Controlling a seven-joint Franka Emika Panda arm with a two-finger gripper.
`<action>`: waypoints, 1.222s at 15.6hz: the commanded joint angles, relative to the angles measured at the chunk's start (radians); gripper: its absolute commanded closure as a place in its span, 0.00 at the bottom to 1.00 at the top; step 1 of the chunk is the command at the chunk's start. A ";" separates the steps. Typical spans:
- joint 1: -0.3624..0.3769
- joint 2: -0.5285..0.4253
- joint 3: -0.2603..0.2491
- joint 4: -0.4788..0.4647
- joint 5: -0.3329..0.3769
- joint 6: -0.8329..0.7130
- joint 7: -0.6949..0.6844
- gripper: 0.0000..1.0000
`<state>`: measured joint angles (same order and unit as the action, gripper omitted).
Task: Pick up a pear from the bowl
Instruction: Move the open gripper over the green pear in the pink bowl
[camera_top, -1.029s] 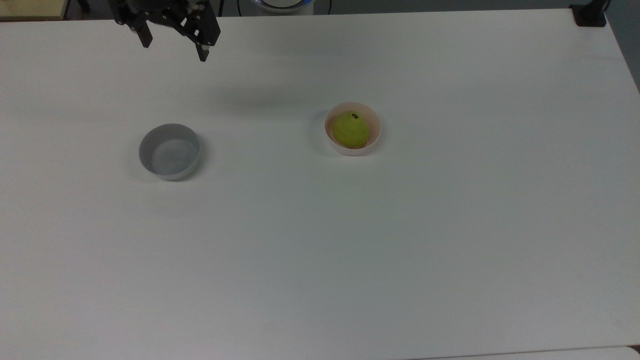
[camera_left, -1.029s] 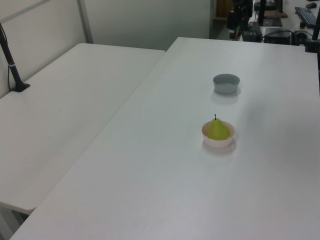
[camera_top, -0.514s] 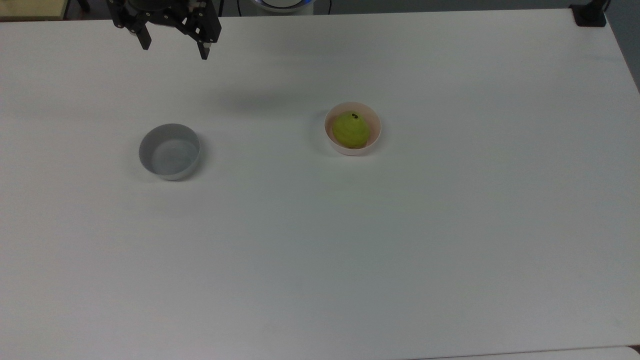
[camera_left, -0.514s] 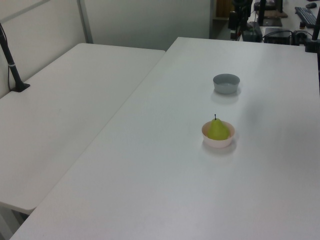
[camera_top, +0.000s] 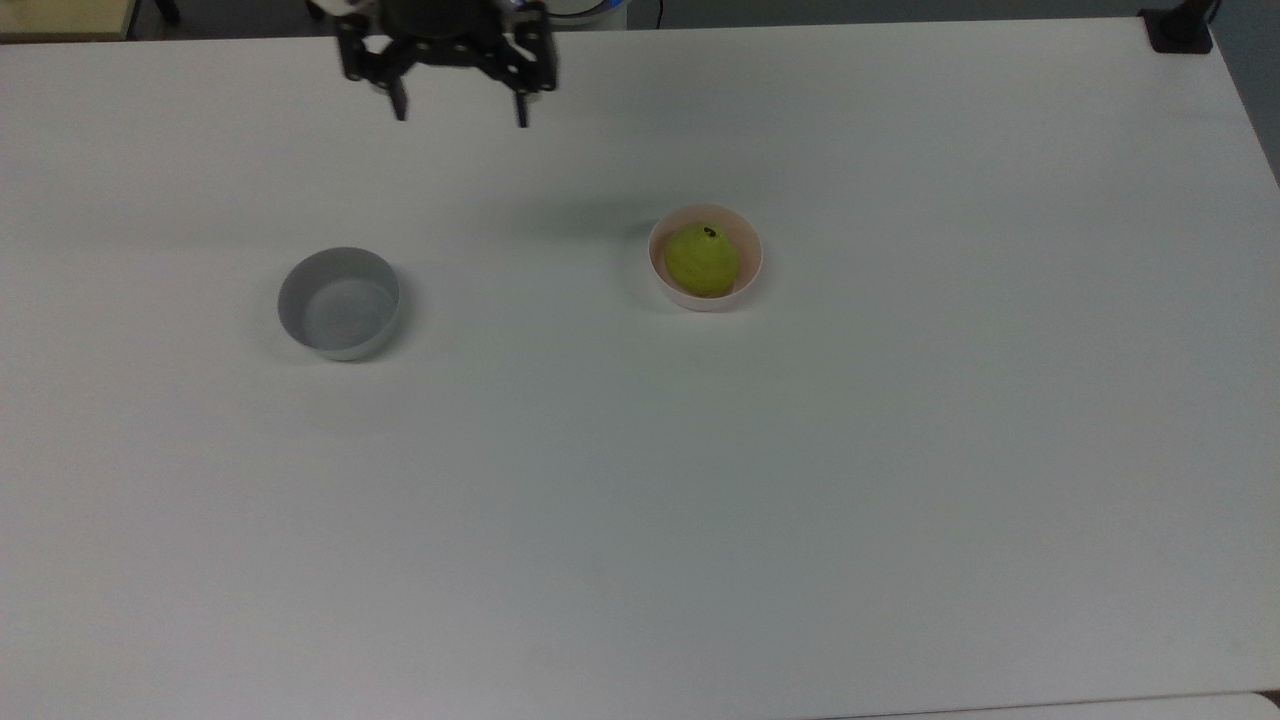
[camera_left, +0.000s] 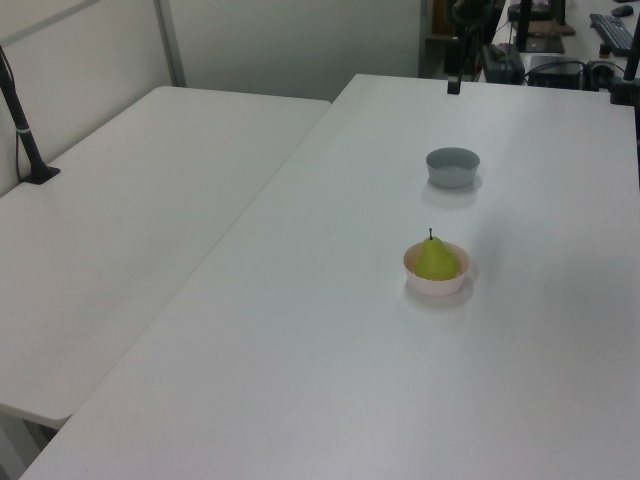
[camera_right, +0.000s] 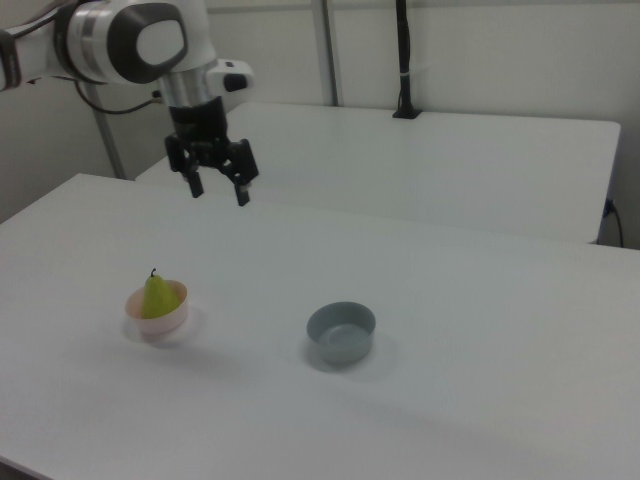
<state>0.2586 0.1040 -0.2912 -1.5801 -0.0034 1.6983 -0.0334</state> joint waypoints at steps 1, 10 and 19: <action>0.147 0.005 -0.031 -0.001 0.017 0.000 -0.022 0.00; 0.225 0.060 0.067 -0.067 0.011 0.029 -0.071 0.00; 0.232 0.174 0.098 -0.190 -0.016 0.222 -0.187 0.00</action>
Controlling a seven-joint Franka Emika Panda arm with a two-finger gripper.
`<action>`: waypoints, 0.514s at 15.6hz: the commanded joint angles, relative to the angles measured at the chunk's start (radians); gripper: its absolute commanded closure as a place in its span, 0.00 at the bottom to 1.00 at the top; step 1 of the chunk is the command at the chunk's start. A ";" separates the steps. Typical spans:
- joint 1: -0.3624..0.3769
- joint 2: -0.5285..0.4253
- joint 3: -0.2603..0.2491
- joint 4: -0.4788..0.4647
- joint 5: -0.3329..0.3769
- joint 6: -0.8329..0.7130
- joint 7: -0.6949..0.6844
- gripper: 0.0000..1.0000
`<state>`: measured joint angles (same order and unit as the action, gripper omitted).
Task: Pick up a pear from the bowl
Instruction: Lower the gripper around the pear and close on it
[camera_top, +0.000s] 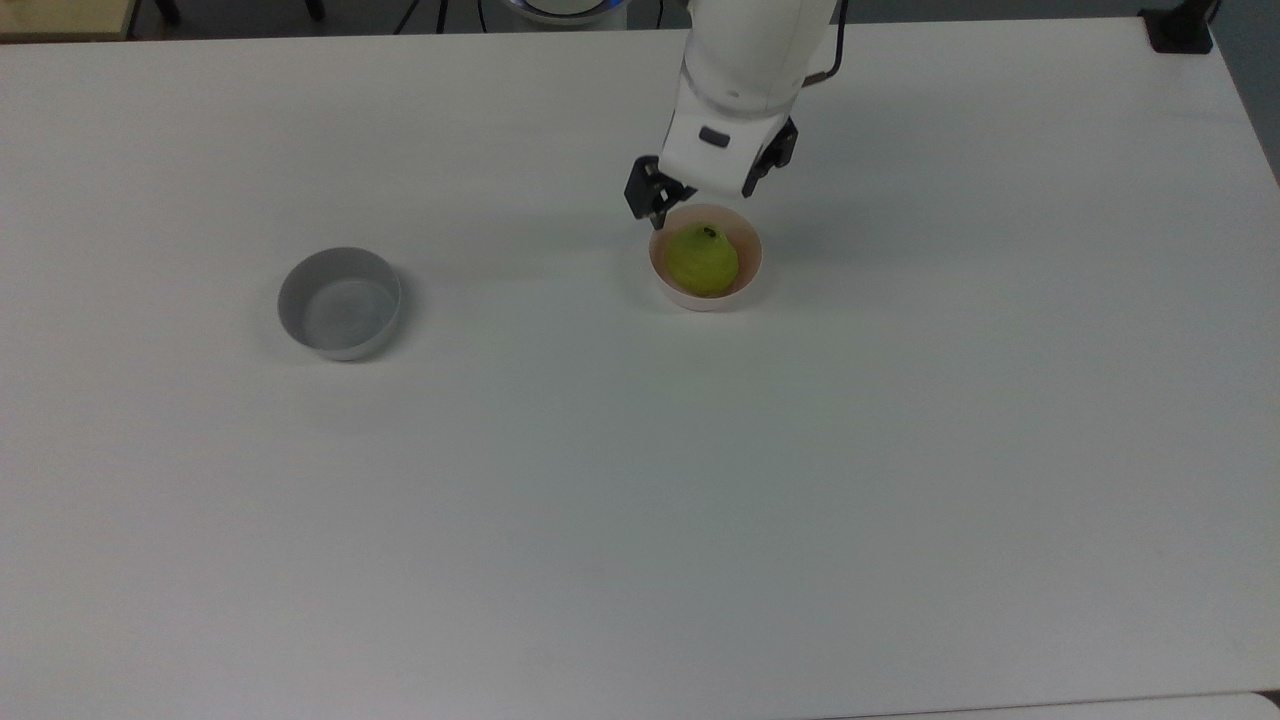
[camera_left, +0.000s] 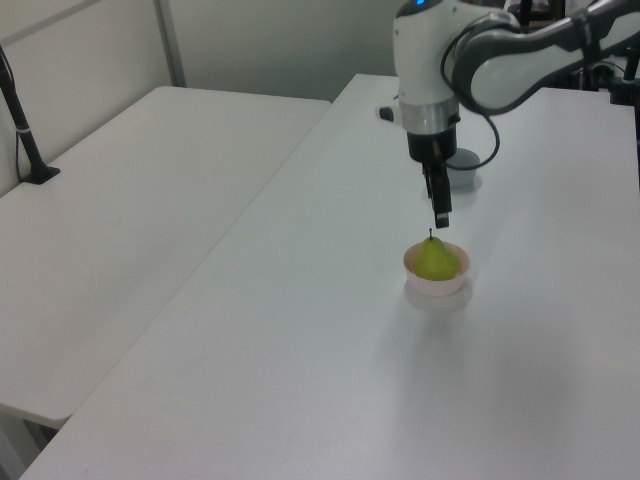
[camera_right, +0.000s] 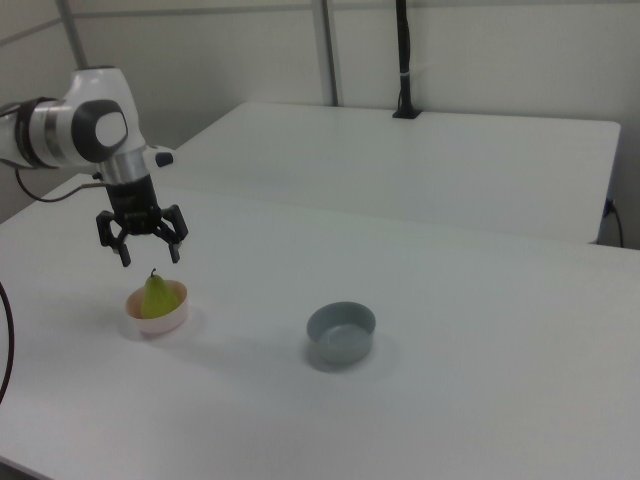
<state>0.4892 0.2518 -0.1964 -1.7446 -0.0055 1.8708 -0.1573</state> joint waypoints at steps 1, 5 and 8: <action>0.005 0.030 0.003 -0.035 -0.016 0.063 -0.064 0.00; 0.020 0.069 0.005 -0.067 -0.051 0.122 -0.062 0.00; 0.025 0.086 0.005 -0.078 -0.071 0.131 -0.062 0.02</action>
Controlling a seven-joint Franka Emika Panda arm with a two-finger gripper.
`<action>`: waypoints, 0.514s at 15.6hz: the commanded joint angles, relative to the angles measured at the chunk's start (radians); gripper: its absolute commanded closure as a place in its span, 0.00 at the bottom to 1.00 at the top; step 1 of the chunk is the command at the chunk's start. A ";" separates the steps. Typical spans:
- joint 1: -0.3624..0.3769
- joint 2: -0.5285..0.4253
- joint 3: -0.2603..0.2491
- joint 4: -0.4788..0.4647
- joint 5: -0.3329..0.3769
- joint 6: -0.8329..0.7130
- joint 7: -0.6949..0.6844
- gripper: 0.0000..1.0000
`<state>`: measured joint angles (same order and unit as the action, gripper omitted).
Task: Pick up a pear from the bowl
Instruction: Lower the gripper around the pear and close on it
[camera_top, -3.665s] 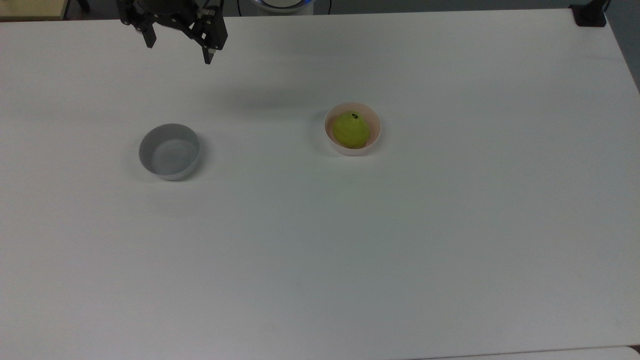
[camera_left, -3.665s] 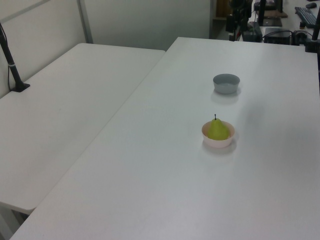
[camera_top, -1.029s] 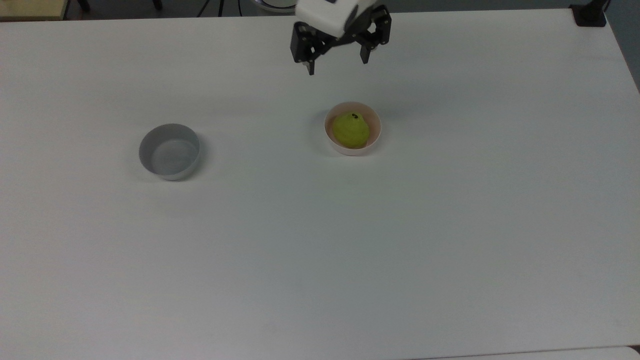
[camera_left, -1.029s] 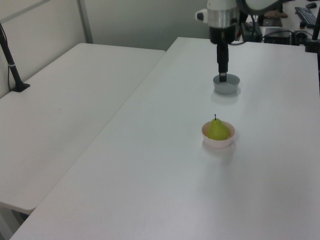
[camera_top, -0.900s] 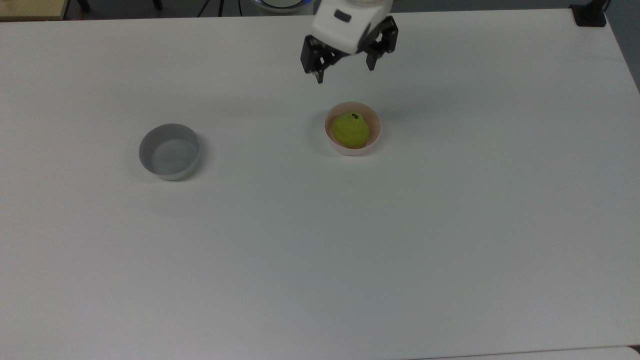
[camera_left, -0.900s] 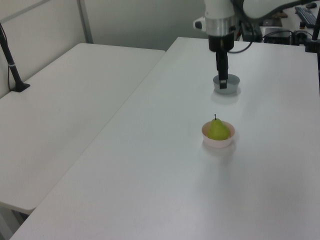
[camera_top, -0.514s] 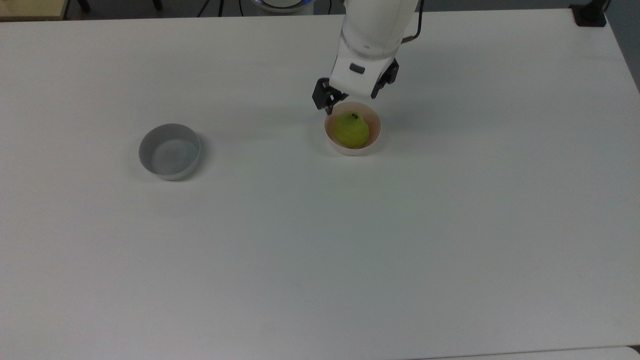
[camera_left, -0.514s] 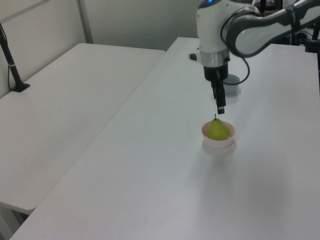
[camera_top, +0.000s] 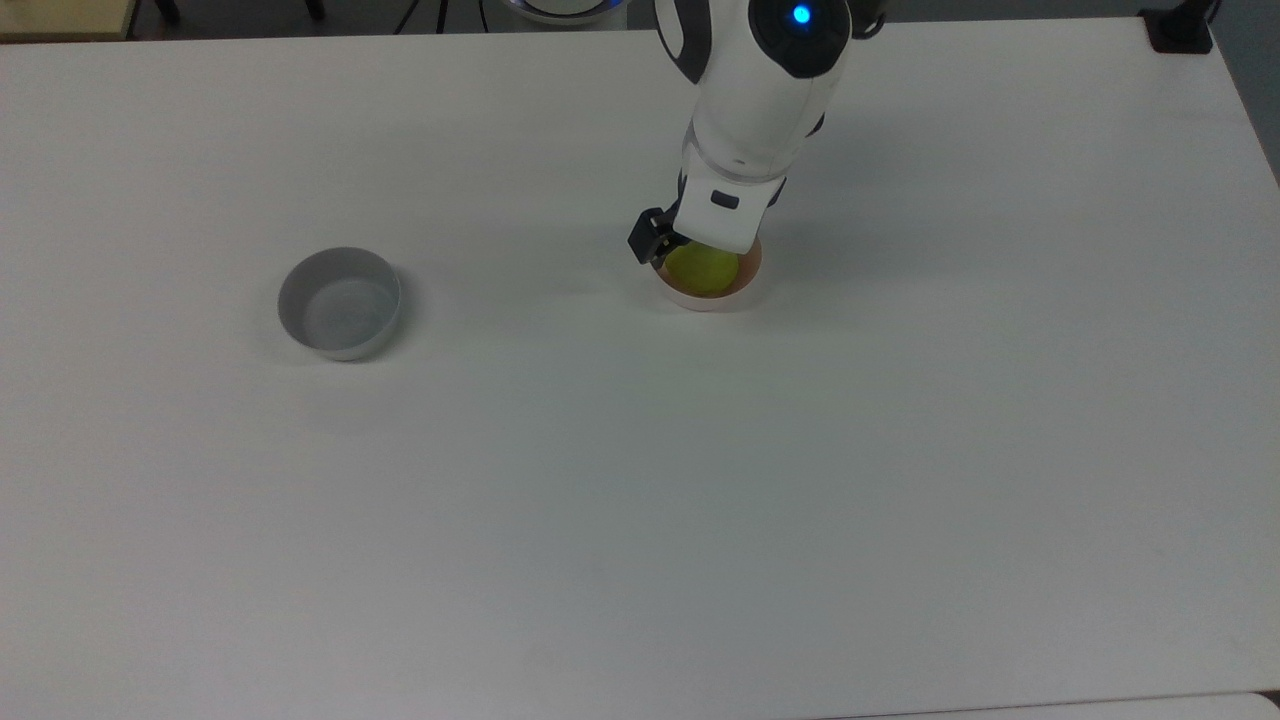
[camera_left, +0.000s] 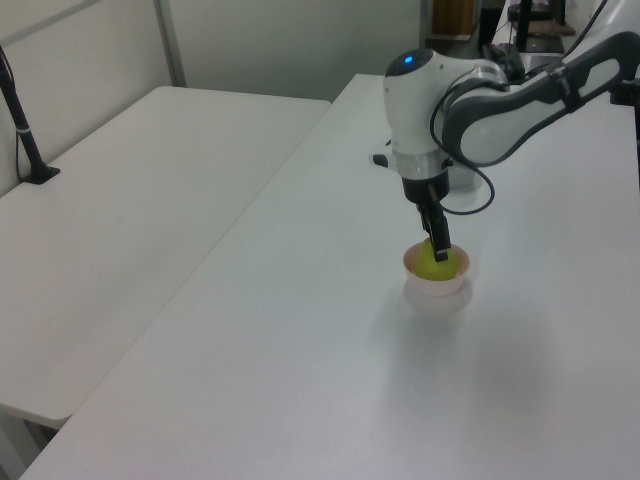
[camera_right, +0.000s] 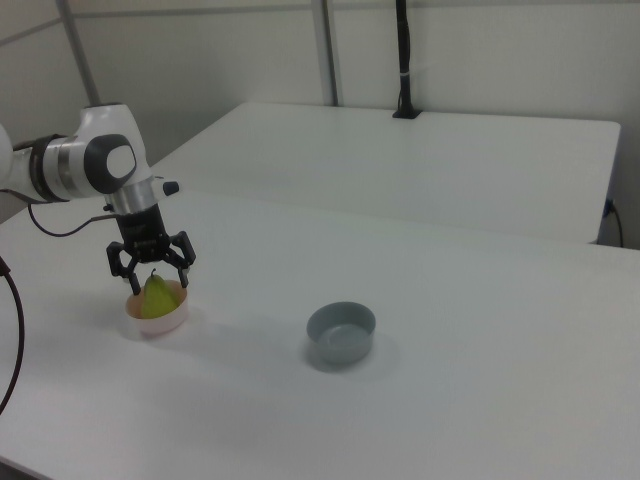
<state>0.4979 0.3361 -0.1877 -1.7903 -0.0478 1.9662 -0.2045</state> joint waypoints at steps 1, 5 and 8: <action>0.016 0.000 0.010 -0.038 -0.036 0.036 -0.016 0.02; 0.014 0.003 0.028 -0.055 -0.044 0.039 -0.016 0.08; 0.013 0.003 0.039 -0.069 -0.058 0.059 -0.009 0.28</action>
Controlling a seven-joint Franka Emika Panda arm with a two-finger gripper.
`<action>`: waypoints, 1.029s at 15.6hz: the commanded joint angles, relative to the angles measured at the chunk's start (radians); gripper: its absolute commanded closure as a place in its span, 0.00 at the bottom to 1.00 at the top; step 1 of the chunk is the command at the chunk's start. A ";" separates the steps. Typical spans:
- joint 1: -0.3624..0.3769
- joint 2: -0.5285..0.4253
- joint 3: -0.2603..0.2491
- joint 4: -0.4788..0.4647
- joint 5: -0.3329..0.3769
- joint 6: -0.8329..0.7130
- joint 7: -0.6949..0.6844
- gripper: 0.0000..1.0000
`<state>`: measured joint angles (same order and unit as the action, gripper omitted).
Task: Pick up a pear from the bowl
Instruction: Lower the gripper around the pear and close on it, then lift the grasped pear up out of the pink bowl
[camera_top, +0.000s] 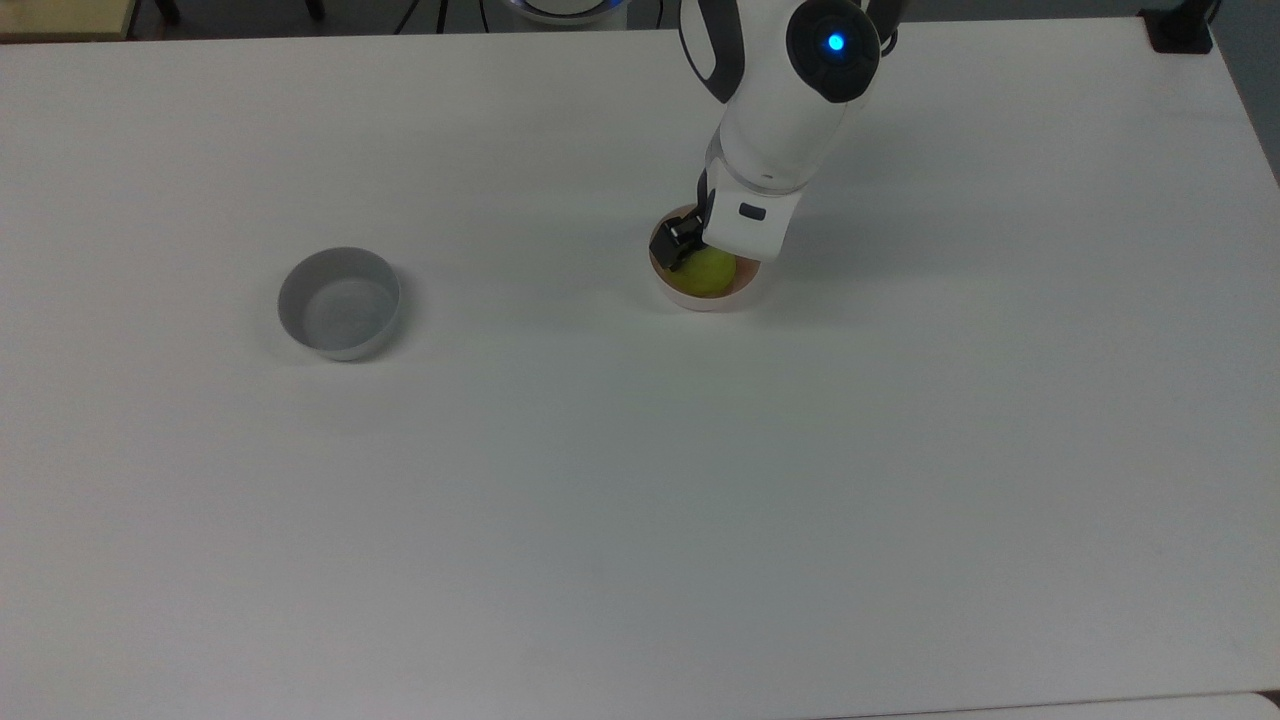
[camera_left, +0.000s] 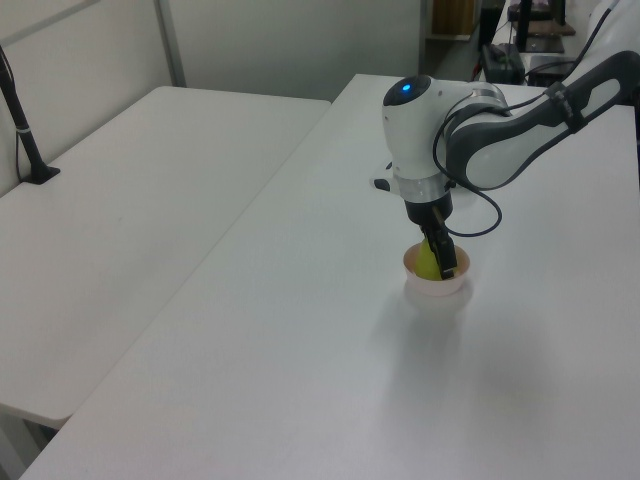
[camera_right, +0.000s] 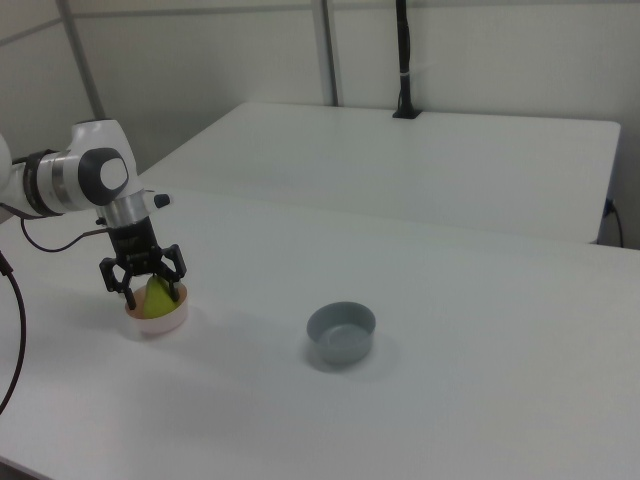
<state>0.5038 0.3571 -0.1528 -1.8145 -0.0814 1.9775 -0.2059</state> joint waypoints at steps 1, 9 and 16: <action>0.006 -0.017 0.004 -0.045 -0.026 0.049 -0.007 0.38; 0.002 -0.038 0.004 -0.037 -0.028 0.035 -0.015 0.77; -0.020 -0.174 0.002 0.026 -0.012 -0.086 -0.020 0.77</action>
<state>0.4971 0.2596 -0.1517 -1.7898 -0.0975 1.9431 -0.2064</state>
